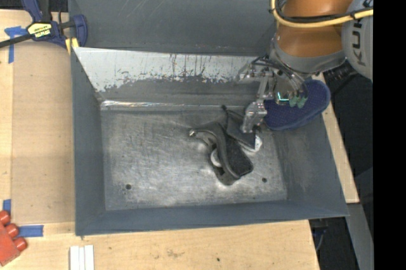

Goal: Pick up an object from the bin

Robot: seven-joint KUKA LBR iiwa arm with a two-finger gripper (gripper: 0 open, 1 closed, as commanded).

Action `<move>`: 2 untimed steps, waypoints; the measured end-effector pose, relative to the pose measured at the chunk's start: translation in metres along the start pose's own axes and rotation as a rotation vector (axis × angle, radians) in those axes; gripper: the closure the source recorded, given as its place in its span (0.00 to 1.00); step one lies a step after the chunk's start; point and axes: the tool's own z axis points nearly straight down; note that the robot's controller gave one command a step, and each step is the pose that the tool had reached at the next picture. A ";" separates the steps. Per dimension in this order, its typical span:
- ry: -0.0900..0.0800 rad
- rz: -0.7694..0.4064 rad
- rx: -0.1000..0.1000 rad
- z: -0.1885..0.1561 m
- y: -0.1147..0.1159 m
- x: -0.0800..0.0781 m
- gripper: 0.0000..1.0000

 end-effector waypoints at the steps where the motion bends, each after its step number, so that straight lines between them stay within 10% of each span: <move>1: -0.012 0.020 0.001 0.116 -0.043 0.003 0.00; 2: -0.009 0.019 0.001 0.119 -0.043 0.003 1.00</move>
Offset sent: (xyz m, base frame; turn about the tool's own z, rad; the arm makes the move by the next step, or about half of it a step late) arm -0.0056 -0.0490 -0.1408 0.0225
